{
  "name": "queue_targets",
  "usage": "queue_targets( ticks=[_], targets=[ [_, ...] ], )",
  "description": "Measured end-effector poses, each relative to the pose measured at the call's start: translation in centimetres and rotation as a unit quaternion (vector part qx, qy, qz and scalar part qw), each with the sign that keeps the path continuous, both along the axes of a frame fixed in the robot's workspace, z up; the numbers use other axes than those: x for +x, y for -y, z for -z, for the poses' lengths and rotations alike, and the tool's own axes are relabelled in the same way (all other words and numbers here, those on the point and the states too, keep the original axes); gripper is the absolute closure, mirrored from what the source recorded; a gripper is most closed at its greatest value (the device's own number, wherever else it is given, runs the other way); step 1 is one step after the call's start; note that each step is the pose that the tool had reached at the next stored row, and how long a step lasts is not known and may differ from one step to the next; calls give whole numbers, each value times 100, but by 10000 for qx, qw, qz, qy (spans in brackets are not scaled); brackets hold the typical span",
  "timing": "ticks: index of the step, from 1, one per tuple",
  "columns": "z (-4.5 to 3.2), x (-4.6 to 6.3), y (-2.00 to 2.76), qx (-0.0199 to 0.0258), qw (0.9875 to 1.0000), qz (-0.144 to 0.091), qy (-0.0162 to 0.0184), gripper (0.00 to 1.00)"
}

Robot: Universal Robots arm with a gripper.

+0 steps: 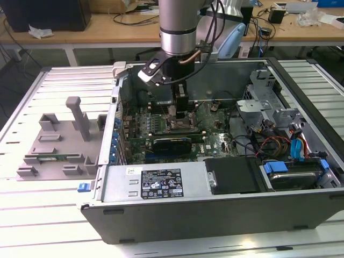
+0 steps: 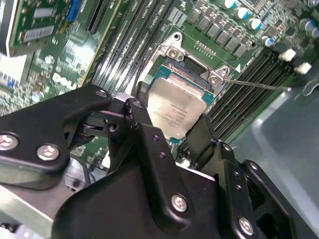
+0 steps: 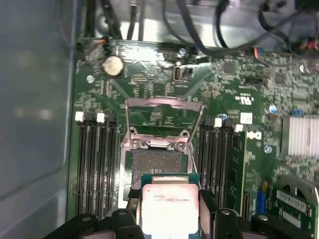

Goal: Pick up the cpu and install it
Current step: 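Place the cpu into insertion slot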

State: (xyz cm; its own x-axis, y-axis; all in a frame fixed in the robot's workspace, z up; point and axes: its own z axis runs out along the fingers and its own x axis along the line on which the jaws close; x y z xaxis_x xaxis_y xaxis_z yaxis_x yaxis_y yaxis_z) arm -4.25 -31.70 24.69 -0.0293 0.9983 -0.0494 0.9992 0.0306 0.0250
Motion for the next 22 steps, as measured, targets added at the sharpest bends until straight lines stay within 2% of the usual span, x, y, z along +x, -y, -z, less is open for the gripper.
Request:
queue_targets(
  ticks=[1,7,9,13,15,19,22],
  targets=[
    [3,5,0,-1,10000,59,0,45],
    [40,10,0,1,9999,127,95,45],
    [78,10,-1,1,9999,127,114,45],
    [114,11,-13,-18,9999,86,117,45],
    [126,12,-16,-18,9999,-29,117,45],
    [132,15,-17,-15,9999,-31,118,45],
    [169,21,-17,-16,9999,-20,118,45]
  ],
)
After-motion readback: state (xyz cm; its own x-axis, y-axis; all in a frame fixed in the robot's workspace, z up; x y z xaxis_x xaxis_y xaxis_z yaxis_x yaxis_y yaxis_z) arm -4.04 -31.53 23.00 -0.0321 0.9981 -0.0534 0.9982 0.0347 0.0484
